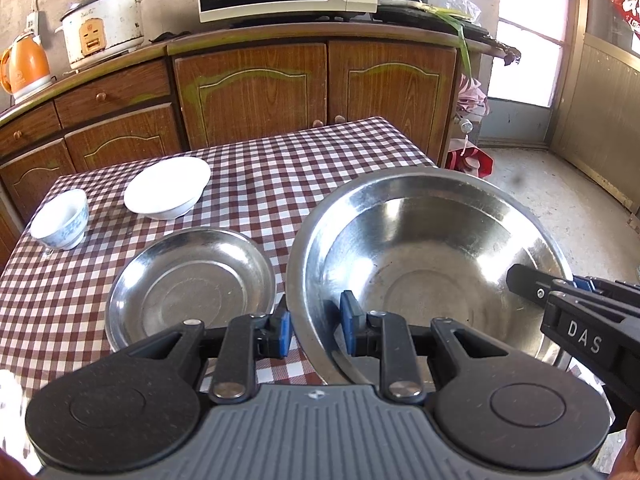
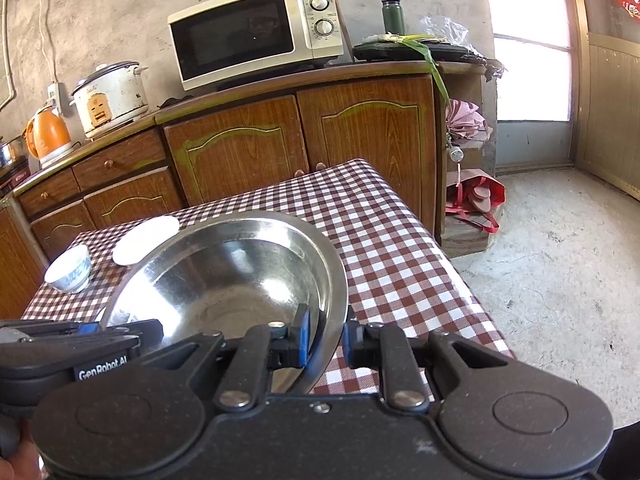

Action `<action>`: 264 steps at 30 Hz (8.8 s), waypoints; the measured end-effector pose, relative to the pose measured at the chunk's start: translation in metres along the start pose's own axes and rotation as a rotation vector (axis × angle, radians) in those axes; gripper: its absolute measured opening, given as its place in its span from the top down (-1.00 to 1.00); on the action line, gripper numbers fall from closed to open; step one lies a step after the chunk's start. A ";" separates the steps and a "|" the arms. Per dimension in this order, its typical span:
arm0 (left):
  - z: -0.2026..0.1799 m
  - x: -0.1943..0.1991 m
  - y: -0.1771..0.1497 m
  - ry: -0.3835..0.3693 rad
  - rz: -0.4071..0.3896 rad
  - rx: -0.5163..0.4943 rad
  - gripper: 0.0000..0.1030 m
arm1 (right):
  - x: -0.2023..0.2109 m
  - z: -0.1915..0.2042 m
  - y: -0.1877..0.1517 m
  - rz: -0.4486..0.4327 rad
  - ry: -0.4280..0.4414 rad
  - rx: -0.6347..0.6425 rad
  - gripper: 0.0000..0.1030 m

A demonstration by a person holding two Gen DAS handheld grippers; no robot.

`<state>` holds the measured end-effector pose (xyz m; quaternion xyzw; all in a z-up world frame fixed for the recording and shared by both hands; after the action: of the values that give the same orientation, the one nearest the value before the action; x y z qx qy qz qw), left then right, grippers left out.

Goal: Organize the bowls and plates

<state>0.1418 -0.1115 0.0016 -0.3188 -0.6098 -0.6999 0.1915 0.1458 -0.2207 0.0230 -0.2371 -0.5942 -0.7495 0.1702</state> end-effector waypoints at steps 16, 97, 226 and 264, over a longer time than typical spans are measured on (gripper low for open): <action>0.014 0.007 -0.020 0.018 0.007 -0.001 0.50 | 0.009 0.018 -0.022 0.020 0.016 0.032 0.57; 0.149 0.041 -0.097 0.183 0.059 0.151 0.48 | 0.000 0.165 -0.087 0.145 0.213 0.254 0.50; 0.214 0.032 -0.045 0.238 0.021 0.231 -0.82 | -0.032 0.239 -0.023 0.050 0.281 0.270 -0.56; 0.227 -0.013 0.022 0.222 -0.014 0.160 -0.85 | -0.092 0.231 0.036 0.017 0.232 0.263 -0.56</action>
<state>0.2134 0.1041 0.0210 -0.2190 -0.6410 -0.6813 0.2775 0.2762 -0.0076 0.0425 -0.1294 -0.6615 -0.6862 0.2734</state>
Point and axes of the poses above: each gripper's, at about its wrist camera, not at the fingertips, and x roughly against the way its jaws point, z to its left, y to its top, the point moved 6 cm from there along -x, roughly the way its jaws point, and after that the axes turned 4 degrees about y, right-handed, at the moved point
